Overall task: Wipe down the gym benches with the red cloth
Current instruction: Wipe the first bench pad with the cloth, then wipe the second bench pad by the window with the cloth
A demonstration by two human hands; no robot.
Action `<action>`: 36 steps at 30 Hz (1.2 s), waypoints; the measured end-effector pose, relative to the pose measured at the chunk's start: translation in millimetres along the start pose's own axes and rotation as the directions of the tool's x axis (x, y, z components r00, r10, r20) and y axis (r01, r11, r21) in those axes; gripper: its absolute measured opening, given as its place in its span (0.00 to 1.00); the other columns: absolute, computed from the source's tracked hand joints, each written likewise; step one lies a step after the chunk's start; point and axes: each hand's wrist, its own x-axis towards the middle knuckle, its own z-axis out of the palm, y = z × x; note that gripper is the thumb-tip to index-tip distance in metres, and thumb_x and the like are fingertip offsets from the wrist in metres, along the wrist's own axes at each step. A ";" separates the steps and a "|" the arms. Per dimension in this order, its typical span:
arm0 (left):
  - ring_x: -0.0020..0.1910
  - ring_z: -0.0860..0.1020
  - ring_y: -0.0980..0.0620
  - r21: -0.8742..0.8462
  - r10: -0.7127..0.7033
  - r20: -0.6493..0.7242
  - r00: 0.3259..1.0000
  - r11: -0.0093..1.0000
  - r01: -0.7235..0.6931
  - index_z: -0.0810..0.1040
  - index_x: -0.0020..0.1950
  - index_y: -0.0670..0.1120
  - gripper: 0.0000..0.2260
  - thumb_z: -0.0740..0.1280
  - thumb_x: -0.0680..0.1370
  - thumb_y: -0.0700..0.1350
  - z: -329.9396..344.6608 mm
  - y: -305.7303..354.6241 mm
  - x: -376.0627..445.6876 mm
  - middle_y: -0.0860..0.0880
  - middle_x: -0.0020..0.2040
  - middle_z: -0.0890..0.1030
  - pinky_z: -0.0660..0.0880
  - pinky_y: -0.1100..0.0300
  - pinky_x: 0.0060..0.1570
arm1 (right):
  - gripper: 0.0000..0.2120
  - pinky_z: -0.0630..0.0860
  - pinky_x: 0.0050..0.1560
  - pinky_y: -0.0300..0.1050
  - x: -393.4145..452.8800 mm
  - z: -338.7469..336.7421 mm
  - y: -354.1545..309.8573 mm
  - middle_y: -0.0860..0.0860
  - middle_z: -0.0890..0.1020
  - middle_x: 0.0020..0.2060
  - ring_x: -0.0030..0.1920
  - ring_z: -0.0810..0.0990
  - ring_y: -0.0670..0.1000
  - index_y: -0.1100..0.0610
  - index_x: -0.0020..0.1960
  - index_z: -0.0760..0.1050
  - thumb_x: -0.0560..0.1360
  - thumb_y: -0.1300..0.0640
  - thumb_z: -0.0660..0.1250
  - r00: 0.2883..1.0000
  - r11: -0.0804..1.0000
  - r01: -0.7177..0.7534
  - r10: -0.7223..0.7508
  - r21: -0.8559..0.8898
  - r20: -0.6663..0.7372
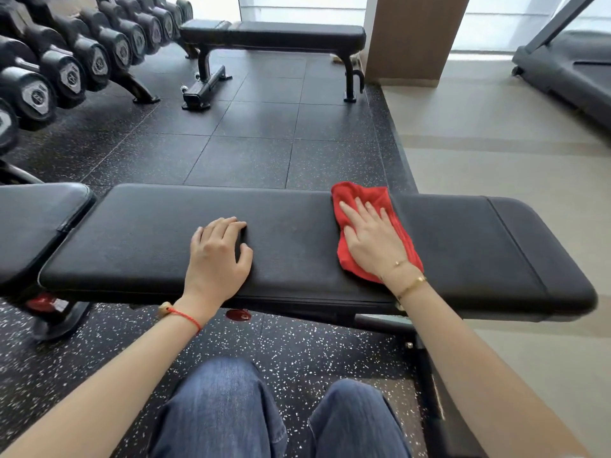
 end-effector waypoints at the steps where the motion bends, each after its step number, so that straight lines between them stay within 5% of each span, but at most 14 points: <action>1: 0.69 0.73 0.44 0.004 0.003 -0.004 1.000 1.000 -0.003 0.77 0.65 0.43 0.17 0.64 0.78 0.43 -0.7 0.7 0.1 0.45 0.66 0.78 0.63 0.42 0.73 | 0.26 0.42 0.77 0.52 12.0 1.3 -7.8 0.54 0.53 0.78 0.78 0.51 0.55 0.50 0.78 0.52 0.82 0.53 0.51 1.000 1.000 -0.009 0.009 0.003 0.010; 11: 0.68 0.73 0.45 0.009 0.000 -0.006 1.000 1.000 0.000 0.77 0.64 0.44 0.20 0.59 0.76 0.48 -6.2 2.2 0.5 0.46 0.65 0.78 0.64 0.44 0.72 | 0.27 0.43 0.78 0.50 7.2 9.2 -54.7 0.53 0.56 0.78 0.78 0.51 0.53 0.50 0.78 0.53 0.81 0.47 0.54 0.973 0.954 0.202 -0.222 0.220 0.069; 14: 0.67 0.74 0.45 0.008 0.009 -0.010 1.000 1.000 -0.009 0.78 0.64 0.44 0.19 0.59 0.76 0.47 -5.5 1.9 0.7 0.46 0.65 0.79 0.65 0.44 0.71 | 0.27 0.50 0.77 0.50 1.7 -2.7 -47.8 0.54 0.63 0.75 0.77 0.57 0.53 0.55 0.77 0.58 0.81 0.49 0.58 0.987 0.911 0.161 -0.155 0.379 -0.045; 17: 0.67 0.74 0.45 0.019 0.017 -0.011 1.000 1.000 -0.016 0.78 0.64 0.43 0.19 0.60 0.76 0.47 -4.9 2.0 0.3 0.45 0.64 0.79 0.65 0.44 0.71 | 0.29 0.53 0.76 0.51 -3.9 -5.4 -38.1 0.56 0.64 0.75 0.76 0.59 0.54 0.59 0.76 0.58 0.79 0.48 0.59 0.991 0.973 0.066 -0.037 0.222 -0.132; 21: 0.64 0.76 0.45 0.043 0.121 -0.037 0.992 0.992 -0.120 0.80 0.59 0.44 0.16 0.58 0.77 0.46 -5.2 1.5 -3.0 0.47 0.60 0.81 0.68 0.46 0.69 | 0.36 0.50 0.76 0.53 -7.8 -0.8 -27.0 0.59 0.59 0.76 0.76 0.55 0.58 0.63 0.77 0.53 0.79 0.40 0.57 0.993 0.985 -0.119 0.118 0.124 0.013; 25: 0.63 0.77 0.46 0.022 0.231 -0.057 0.971 0.973 -0.230 0.80 0.58 0.43 0.15 0.58 0.78 0.44 -5.0 0.1 -4.0 0.48 0.59 0.81 0.71 0.49 0.65 | 0.38 0.51 0.76 0.55 -6.2 1.8 -27.1 0.59 0.63 0.73 0.75 0.57 0.61 0.62 0.73 0.60 0.76 0.35 0.58 0.991 0.981 -0.132 0.129 0.140 0.028; 31: 0.63 0.77 0.46 -0.005 0.249 -0.034 0.968 0.968 -0.250 0.80 0.59 0.43 0.15 0.58 0.78 0.44 -4.0 0.2 -2.6 0.48 0.59 0.82 0.73 0.49 0.64 | 0.24 0.68 0.61 0.49 -1.9 -0.2 -34.4 0.56 0.78 0.54 0.58 0.74 0.57 0.60 0.58 0.71 0.71 0.45 0.71 0.990 0.934 -0.056 0.097 0.352 -0.101; 36: 0.63 0.78 0.46 -0.020 0.226 -0.026 0.974 0.974 -0.226 0.80 0.58 0.43 0.12 0.61 0.78 0.42 -3.5 -1.9 -0.6 0.48 0.59 0.82 0.73 0.50 0.64 | 0.19 0.65 0.43 0.41 8.7 -3.1 -35.3 0.49 0.78 0.41 0.44 0.76 0.52 0.56 0.48 0.68 0.67 0.52 0.76 0.990 0.859 -0.051 0.109 0.510 -0.085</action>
